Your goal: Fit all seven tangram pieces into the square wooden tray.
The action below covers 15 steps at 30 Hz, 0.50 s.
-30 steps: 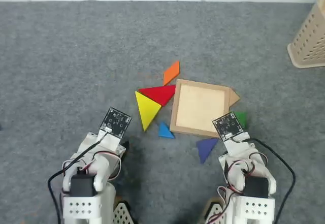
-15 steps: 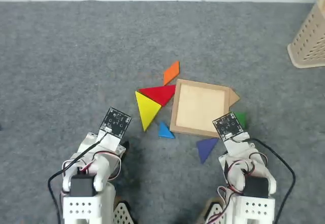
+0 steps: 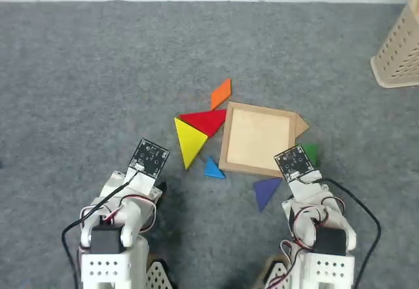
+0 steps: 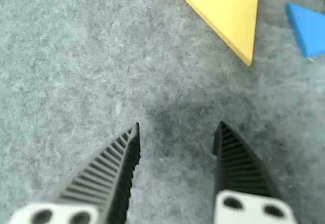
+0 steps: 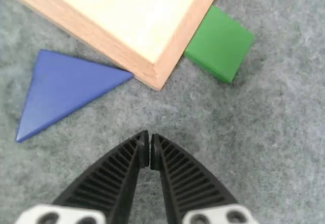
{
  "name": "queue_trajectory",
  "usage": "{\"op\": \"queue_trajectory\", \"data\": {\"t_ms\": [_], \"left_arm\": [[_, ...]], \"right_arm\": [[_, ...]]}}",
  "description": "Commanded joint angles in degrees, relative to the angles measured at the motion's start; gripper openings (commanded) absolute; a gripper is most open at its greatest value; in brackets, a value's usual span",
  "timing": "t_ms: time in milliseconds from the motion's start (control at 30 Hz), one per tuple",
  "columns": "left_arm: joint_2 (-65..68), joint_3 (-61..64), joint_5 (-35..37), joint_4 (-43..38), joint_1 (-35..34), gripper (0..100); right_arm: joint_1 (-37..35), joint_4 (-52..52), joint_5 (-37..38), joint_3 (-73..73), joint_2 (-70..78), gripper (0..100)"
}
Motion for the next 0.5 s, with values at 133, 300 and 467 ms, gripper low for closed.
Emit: {"op": "queue_trajectory", "data": {"t_ms": [133, 300, 467], "left_arm": [[-0.70, -0.31, -0.35, 0.09, 0.18, 22], [-0.70, -0.31, -0.35, 0.09, 0.26, 22], [-0.70, -0.31, -0.35, 0.09, 0.35, 22]], "right_arm": [[-0.13, 0.40, 0.44, 0.97, -0.75, 0.6], [-0.04, 0.40, 0.44, 0.97, -0.75, 0.6], [-0.13, 0.40, 0.44, 0.97, -0.75, 0.6]]}}
